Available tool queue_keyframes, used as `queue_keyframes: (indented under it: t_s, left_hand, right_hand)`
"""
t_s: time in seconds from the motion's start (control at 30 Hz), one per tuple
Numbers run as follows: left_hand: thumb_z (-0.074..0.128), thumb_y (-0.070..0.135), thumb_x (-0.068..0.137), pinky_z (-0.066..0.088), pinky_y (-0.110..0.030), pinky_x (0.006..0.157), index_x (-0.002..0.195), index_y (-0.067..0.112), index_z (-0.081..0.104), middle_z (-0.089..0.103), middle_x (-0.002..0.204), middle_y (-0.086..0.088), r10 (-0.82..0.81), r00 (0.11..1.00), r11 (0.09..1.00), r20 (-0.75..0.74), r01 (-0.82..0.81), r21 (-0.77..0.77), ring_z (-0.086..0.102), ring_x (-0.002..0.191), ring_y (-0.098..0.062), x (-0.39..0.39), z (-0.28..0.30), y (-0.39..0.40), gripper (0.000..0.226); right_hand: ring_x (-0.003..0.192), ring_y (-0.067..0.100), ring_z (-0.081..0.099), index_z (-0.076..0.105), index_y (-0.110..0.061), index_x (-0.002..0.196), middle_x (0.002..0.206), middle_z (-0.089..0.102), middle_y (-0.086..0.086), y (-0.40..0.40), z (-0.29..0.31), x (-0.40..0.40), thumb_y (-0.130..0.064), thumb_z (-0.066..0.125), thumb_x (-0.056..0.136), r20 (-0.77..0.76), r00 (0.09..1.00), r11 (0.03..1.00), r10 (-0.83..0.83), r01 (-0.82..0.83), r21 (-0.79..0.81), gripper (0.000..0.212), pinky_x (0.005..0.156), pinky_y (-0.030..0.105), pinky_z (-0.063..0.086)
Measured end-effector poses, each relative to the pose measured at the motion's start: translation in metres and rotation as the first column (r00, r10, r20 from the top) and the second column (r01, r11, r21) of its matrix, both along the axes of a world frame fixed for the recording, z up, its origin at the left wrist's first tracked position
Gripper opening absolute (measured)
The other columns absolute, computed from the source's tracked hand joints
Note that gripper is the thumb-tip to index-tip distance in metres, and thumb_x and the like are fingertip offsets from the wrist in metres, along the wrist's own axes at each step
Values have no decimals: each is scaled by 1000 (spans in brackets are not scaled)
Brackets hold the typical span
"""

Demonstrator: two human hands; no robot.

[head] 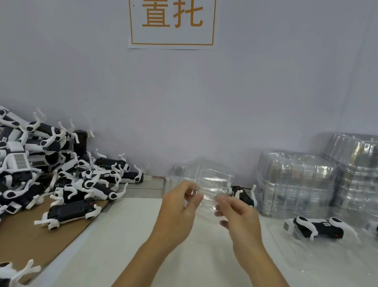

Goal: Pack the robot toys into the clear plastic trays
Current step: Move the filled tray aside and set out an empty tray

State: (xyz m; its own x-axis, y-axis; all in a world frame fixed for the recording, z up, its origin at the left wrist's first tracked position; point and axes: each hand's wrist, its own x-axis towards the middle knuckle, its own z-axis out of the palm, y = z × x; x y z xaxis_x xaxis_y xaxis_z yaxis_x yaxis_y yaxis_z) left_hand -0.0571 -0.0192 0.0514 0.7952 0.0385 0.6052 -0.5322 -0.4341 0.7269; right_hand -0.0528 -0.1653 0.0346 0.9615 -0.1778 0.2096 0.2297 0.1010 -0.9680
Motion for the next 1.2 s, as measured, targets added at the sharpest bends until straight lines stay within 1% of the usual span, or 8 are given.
queue_keyframes:
  t_s: [0.23, 0.5, 0.6, 0.77, 0.9, 1.07, 1.13, 1.2]
  left_hand:
    - [66, 7, 92, 40, -7, 70, 94, 24, 68, 66, 86, 12, -18, 998, 988, -58, 9, -152, 58, 79, 4, 6, 2, 14, 17]
    - [65, 20, 95, 44, -28, 89, 98, 36, 67, 46, 111, -4, 386, 922, 839, -27, -364, -404, 47, 97, -19, 19, 9, 74, 16]
    - [63, 16, 96, 46, -21, 76, 101, 40, 67, 51, 117, -17, 422, 901, 819, -97, -425, -386, 53, 84, -19, 25, 1, 93, 25]
    - [47, -4, 100, 49, -20, 92, 147, 25, 45, 56, 135, 3, 302, 941, 906, -155, -334, -262, 56, 109, -7, 24, -8, 98, 56]
    - [44, -10, 96, 29, -14, 105, 156, 26, 24, 31, 151, 19, 139, 963, 982, -230, -164, -91, 36, 129, 14, 26, -17, 94, 73]
    - [54, -2, 91, 34, -44, 107, 142, 16, 48, 45, 143, -16, 552, 786, 821, -279, -571, 14, 39, 131, -33, 27, -29, 110, 55]
    - [56, 1, 90, 31, -49, 106, 139, 12, 50, 38, 148, -20, 685, 649, 712, -329, -693, 116, 30, 133, -40, 26, -35, 125, 51]
    - [53, -2, 89, 32, -50, 108, 137, 4, 51, 42, 146, -23, 675, 630, 717, -384, -683, 139, 34, 133, -43, 27, -44, 139, 47]
  right_hand:
    - [56, 6, 60, 78, -16, 74, 63, 67, -5, -11, -4, 7, -17, 63, 96, -64, 994, 990, -91, 97, 97, 26, 64, 26, 46]
    - [41, 4, 41, 60, -12, 75, 52, 46, -5, -43, -1, 15, -15, 44, 105, -58, 934, 873, -352, 350, 340, 34, 52, 22, 39]
    - [41, 8, 26, 54, -12, 71, 56, 33, -2, -48, 2, 16, -13, 42, 106, -58, 953, 842, -296, 290, 455, 36, 40, 20, 24]
    - [31, 2, 34, 60, -16, 75, 50, 52, -11, -46, 6, 10, -14, 47, 102, -132, 983, 793, -125, 179, 582, 29, 31, 15, 26]
    - [32, 5, 26, 62, -11, 76, 51, 36, -6, -42, 3, 11, -12, 46, 102, -197, 979, 817, -52, 155, 555, 31, 32, 16, 23]
    - [33, 9, 34, 65, -5, 92, 47, 41, -2, -42, -6, 15, -1, 47, 94, -414, 908, 940, -56, 188, 284, 18, 34, 19, 36]
    - [36, 15, 41, 65, -3, 95, 49, 47, 3, -42, -12, 15, 0, 47, 92, -496, 865, 971, -74, 175, 161, 19, 38, 22, 43]
    - [42, 21, 50, 65, -2, 94, 53, 57, 7, -41, -16, 16, -1, 43, 90, -555, 828, 989, -86, 138, 52, 22, 46, 26, 48]
